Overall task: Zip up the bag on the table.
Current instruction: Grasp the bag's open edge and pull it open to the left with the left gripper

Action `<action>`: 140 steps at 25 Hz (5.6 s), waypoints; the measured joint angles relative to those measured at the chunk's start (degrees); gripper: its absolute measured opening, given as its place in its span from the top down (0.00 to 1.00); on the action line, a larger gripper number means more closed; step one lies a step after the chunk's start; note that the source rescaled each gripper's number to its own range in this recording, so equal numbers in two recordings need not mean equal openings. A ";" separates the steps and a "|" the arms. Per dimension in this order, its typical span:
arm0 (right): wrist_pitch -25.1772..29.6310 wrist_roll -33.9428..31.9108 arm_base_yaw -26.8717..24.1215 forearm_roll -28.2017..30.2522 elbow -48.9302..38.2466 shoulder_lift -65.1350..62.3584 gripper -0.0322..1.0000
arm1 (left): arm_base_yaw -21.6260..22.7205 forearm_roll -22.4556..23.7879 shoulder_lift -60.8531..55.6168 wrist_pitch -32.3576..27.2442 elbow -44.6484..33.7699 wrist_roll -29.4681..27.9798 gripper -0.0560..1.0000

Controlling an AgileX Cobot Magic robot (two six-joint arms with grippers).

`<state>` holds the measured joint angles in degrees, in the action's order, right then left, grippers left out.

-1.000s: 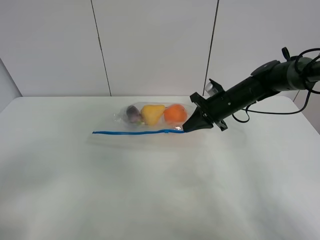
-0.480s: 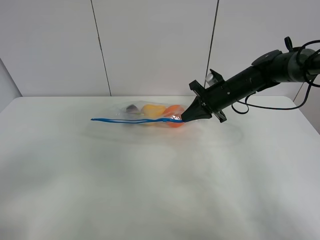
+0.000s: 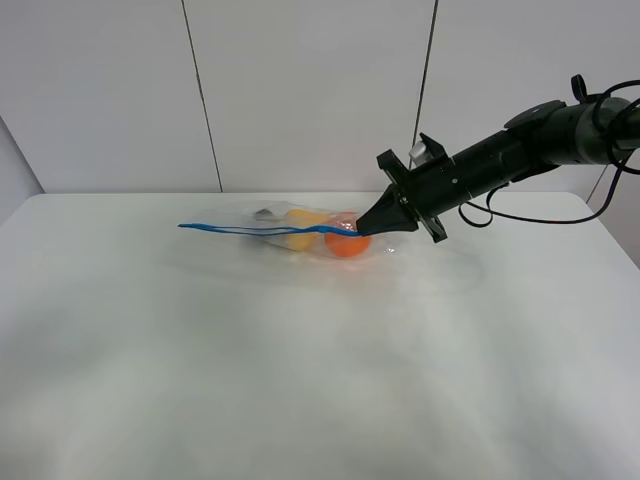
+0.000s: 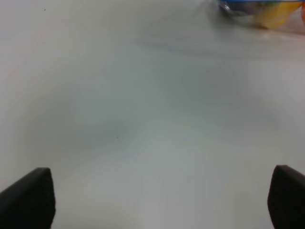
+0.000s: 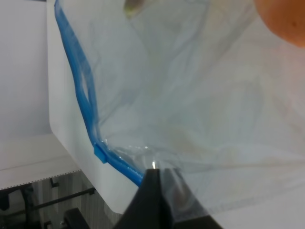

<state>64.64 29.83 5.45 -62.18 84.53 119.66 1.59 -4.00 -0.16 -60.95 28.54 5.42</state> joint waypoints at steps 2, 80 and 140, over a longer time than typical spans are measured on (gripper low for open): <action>0.00 0.00 0.00 0.00 0.00 0.00 0.97 | 0.00 0.00 0.00 0.00 0.00 0.00 0.00; -0.47 0.20 0.00 0.05 0.00 0.00 0.97 | -40.24 -23.73 108.40 75.81 33.72 70.30 0.45; -1.34 0.01 0.07 -1.73 0.22 0.00 0.97 | -20.74 -18.57 108.40 83.57 27.11 80.45 0.95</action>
<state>63.30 29.84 5.52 -63.91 84.75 119.66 -19.15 -22.58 108.24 22.62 55.66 85.87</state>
